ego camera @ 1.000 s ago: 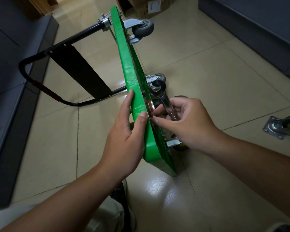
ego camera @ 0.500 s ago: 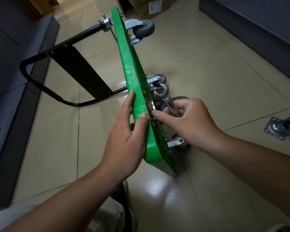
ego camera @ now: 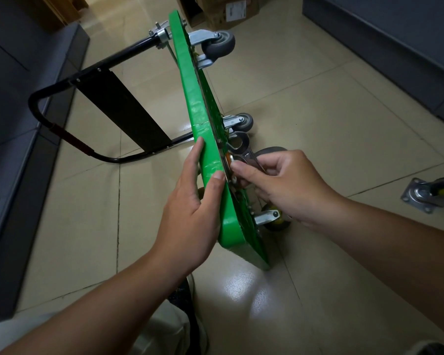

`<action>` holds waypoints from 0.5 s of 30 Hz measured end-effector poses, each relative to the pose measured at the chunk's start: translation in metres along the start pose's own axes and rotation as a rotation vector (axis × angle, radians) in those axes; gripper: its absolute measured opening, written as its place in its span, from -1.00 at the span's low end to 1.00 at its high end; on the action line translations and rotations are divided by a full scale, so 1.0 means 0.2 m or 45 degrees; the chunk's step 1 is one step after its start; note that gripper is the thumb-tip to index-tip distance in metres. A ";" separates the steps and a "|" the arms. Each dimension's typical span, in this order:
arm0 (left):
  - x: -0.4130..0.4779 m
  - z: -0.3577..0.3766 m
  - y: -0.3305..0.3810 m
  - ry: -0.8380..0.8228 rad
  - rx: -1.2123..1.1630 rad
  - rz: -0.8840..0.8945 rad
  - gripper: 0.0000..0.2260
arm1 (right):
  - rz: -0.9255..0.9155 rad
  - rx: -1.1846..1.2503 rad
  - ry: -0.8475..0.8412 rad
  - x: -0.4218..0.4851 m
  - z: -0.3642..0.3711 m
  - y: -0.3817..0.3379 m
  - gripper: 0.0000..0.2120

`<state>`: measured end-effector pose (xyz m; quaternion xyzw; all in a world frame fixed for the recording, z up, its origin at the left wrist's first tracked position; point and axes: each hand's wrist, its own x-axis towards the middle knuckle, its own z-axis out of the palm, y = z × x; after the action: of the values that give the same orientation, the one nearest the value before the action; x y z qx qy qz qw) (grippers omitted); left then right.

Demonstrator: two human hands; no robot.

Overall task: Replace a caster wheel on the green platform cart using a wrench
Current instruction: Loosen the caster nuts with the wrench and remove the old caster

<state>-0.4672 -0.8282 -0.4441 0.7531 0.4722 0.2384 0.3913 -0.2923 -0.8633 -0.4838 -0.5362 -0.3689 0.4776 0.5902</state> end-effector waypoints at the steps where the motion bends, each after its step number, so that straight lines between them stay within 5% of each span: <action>1: 0.00 0.00 0.00 0.002 0.002 -0.002 -0.45 | 0.015 -0.008 0.032 0.00 0.01 0.00 -0.82; 8: 0.00 0.00 0.00 0.005 0.007 0.001 -0.44 | 0.222 -0.042 0.017 0.01 -0.01 -0.02 -0.85; 15: 0.00 -0.01 0.00 -0.004 0.004 0.013 -0.44 | 0.097 -0.075 -0.005 -0.01 0.00 -0.02 -0.84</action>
<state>-0.4679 -0.8278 -0.4431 0.7566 0.4680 0.2383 0.3896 -0.2925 -0.8651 -0.4798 -0.5659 -0.3633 0.4899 0.5548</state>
